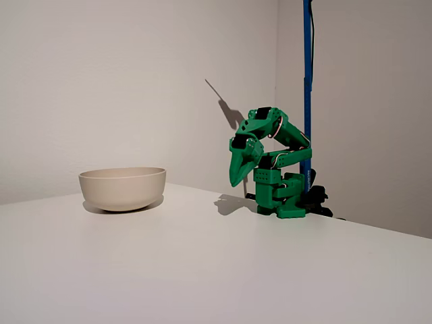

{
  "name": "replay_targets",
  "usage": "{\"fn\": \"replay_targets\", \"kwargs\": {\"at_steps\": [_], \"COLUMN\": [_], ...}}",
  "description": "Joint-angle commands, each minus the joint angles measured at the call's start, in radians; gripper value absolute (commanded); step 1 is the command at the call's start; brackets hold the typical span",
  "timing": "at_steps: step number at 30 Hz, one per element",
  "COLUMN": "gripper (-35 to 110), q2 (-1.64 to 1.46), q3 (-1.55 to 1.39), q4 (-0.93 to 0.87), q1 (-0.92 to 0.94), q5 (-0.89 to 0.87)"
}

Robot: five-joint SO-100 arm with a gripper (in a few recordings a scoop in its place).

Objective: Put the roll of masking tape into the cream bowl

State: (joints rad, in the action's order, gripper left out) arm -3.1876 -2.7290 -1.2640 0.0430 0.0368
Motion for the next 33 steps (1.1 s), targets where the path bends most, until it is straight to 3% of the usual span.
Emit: {"fn": "replay_targets", "kwargs": {"at_steps": [1,33], "gripper": [-8,-7], "q2": [-0.118,-0.202], "q3": [-0.063,-0.184], "q4": [-0.023,-0.114], "q1": [-0.038,-0.089], "q5": [-0.003,-0.028]}}
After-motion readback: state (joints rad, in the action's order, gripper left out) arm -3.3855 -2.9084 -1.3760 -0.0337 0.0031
